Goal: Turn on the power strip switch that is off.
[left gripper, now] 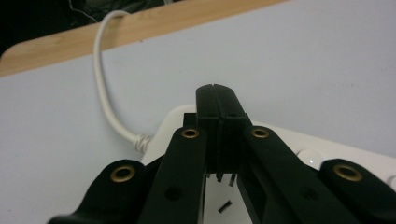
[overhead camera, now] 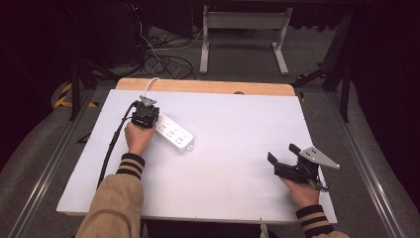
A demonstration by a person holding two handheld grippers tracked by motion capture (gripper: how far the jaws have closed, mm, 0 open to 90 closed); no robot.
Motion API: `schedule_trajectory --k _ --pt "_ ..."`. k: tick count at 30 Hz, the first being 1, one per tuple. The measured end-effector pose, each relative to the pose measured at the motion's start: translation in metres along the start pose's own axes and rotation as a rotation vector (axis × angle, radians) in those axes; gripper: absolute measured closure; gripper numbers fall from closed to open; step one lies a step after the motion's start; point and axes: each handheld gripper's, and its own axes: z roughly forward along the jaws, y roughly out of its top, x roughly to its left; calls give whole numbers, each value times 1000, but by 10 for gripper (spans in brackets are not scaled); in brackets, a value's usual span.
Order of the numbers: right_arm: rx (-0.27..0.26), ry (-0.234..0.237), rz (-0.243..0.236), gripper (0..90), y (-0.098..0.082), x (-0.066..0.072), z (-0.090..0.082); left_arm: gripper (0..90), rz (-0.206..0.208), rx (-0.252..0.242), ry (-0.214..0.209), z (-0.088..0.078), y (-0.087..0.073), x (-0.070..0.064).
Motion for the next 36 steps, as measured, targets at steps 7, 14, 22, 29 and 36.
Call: schedule_trajectory --k 7,14,22,29,36 --pt "-2 2 1 89 1 0 1 900 -33 -115 38 -20 6 0" --pt "-3 3 -1 90 2 1 1 899 -146 -255 76 -48 3 6" --pt "-16 10 3 89 4 1 1 900 -116 -353 79 -87 0 -9" --pt "-22 16 -1 90 6 2 2 899 -92 -471 80 -151 -45 -7" --pt "-33 14 -23 90 6 3 -1 899 -126 -547 111 -172 -72 1"
